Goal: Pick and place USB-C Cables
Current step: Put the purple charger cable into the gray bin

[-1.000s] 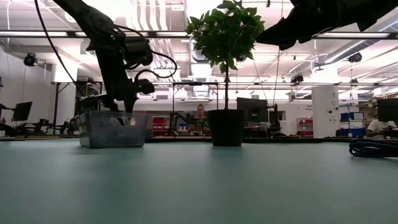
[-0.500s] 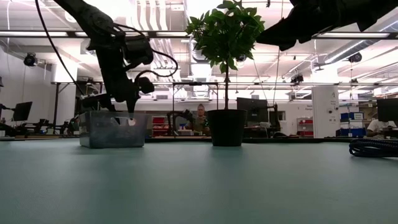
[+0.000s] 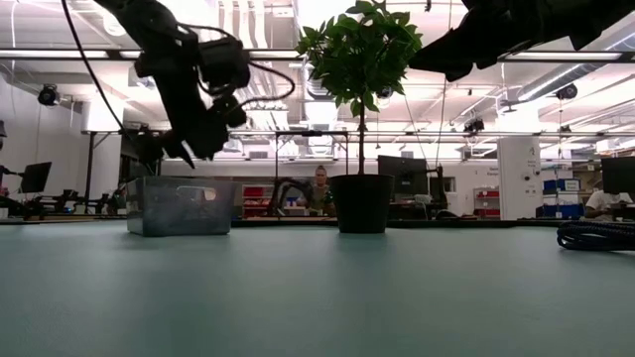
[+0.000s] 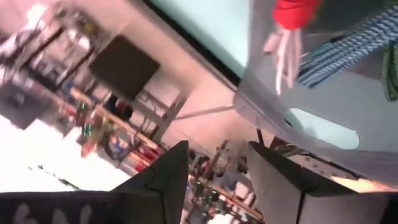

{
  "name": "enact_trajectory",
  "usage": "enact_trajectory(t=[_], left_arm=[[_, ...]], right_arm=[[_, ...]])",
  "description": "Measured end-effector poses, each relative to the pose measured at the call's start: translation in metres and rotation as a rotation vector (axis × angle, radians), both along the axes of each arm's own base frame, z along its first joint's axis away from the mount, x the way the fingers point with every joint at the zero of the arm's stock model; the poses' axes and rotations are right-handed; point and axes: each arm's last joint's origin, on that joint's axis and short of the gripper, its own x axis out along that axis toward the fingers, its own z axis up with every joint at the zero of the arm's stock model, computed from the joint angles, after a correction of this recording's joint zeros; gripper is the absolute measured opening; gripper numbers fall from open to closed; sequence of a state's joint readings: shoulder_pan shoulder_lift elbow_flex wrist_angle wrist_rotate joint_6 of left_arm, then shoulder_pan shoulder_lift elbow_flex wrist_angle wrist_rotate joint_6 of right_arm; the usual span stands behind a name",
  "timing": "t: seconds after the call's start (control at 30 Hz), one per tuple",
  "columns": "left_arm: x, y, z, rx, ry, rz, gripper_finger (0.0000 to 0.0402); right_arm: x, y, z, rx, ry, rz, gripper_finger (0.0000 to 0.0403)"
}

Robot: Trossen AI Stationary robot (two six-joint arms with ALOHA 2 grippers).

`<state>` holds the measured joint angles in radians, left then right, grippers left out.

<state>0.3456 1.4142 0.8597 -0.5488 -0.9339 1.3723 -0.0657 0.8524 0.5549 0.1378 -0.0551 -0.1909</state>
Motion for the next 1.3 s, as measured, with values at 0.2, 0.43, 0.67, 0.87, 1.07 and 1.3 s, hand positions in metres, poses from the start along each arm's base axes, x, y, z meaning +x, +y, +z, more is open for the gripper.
enact_trajectory(t=[0.2, 0.43, 0.67, 0.87, 1.07, 1.3], left_arm=[[0.001, -0.017, 0.023, 0.047, -0.254, 0.02, 0.0148], [-0.007, -0.041, 0.063, 0.058, -0.706, 0.029, 0.0148], [-0.012, -0.073, 0.095, -0.063, -1.182, 0.0, 0.0147], [-0.004, -0.1, 0.106, -0.234, -1.467, -0.028, 0.0147], [0.012, -0.123, 0.101, -0.436, -1.697, 0.045, 0.0147], [0.032, -0.148, 0.084, -0.562, -1.734, 0.056, 0.0147]], right_arm=[[0.0, 0.0, 0.0, 0.014, 0.0, -0.004, 0.0137], [0.0, 0.0, -0.001, 0.05, 0.005, -0.013, 0.0137], [0.0, 0.001, -0.001, 0.14, 0.012, -0.031, 0.0137], [-0.001, 0.001, -0.004, 0.235, 0.039, -0.058, 0.0137], [-0.001, 0.012, -0.006, 0.367, 0.071, -0.049, 0.0137], [0.001, 0.04, -0.01, 0.508, 0.124, 0.026, 0.0137]])
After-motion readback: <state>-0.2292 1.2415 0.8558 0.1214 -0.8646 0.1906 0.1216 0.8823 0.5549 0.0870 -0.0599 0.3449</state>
